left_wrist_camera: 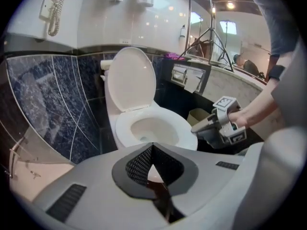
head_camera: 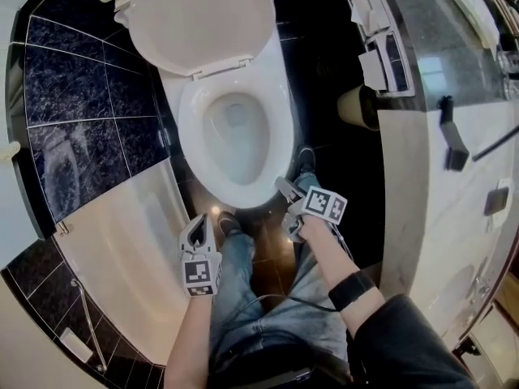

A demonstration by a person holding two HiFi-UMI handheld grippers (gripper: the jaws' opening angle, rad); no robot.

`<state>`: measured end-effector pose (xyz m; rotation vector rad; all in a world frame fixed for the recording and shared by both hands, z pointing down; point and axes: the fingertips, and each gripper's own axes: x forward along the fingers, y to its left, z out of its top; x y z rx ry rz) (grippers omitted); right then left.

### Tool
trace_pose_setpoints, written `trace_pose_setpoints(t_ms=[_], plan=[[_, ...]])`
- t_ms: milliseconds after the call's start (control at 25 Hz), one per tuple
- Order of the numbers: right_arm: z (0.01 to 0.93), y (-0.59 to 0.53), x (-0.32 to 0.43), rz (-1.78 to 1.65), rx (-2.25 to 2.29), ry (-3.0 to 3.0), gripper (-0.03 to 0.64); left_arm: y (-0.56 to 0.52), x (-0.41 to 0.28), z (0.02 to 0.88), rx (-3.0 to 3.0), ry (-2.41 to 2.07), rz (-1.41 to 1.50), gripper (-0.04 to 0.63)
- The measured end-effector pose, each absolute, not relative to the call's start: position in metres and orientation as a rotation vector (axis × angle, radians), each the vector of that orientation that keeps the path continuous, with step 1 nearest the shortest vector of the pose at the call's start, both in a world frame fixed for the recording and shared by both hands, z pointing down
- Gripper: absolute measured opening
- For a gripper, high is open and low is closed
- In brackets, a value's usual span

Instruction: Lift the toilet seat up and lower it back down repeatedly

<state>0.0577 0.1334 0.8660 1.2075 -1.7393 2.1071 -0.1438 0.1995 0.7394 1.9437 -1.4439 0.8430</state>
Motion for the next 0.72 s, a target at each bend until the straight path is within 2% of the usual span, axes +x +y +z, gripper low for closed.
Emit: trace_pose_setpoints(t_ms=[280,440,720], plan=[[0.791,0.103,0.049,2.140,1.173,-1.782,0.144,0.219,-0.116,0.788,1.781,-1.339,0.821,-0.005],[0.760,0.083,0.042,2.121,1.147,-1.819,0.146,0.173,-0.101,0.764,1.809,-1.369,0.715,-0.005],[0.712,0.051,0.033,2.131,1.093,-1.892,0.149,0.127,-0.114,0.715,1.745,-1.490,0.624,-0.006]])
